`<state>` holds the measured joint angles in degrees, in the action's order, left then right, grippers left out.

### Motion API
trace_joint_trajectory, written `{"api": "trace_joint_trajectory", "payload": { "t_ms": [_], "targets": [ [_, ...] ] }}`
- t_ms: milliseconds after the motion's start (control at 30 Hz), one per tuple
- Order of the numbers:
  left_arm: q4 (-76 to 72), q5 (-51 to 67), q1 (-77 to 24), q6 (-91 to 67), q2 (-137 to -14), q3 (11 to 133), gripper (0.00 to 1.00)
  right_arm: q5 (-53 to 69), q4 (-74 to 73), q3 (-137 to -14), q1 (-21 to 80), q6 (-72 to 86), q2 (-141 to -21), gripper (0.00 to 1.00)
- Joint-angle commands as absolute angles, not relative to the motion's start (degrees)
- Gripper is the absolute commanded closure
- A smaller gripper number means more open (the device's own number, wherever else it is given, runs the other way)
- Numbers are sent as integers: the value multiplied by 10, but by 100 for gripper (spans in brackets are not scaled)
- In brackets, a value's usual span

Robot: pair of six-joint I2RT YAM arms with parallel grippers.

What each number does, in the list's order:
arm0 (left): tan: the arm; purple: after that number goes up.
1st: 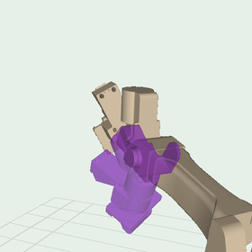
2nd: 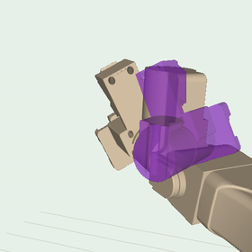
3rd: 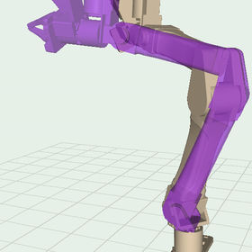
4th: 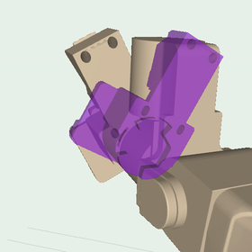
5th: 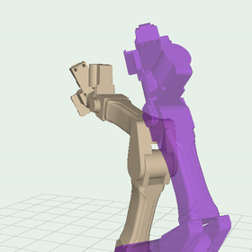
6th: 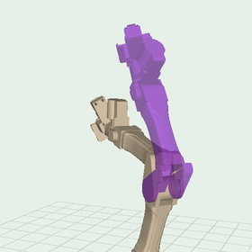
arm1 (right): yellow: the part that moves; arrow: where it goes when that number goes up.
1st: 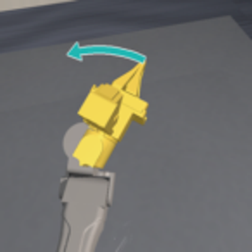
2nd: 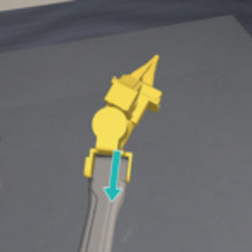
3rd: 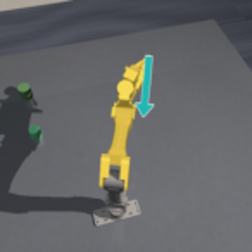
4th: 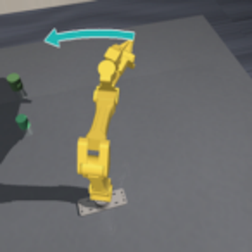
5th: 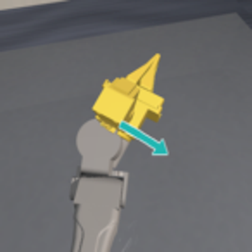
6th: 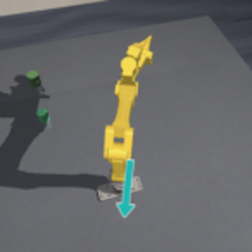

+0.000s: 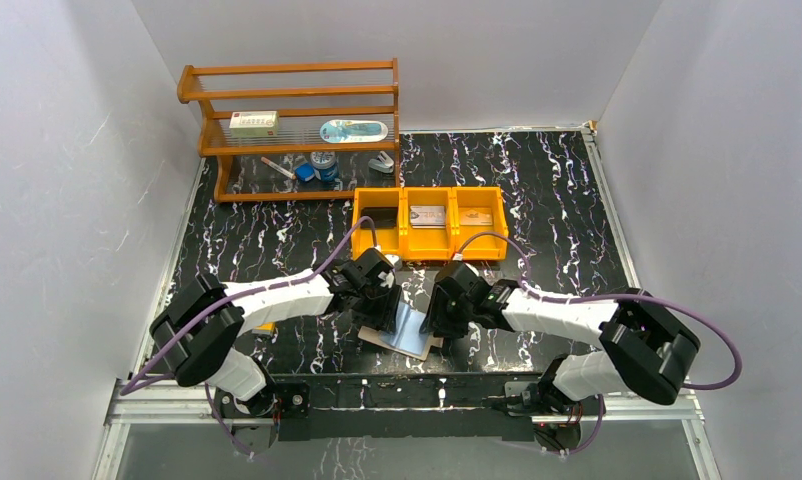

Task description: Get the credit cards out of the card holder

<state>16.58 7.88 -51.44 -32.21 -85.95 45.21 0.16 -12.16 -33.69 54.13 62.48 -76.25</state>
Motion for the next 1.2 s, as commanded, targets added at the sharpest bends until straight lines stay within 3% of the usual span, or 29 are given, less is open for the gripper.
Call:
{"api": "trace_joint_trajectory", "payload": {
  "t_ms": [0,833,1167],
  "targets": [
    [182,71,-514,-321,-854,427,58,11,-81,-352,547,621,-784,53],
    [174,74,-515,-332,-851,418,61,-70,-153,-400,572,616,-789,52],
    [168,81,-514,-331,-853,414,62,-4,-34,-358,572,640,-836,54]
  ]
}}
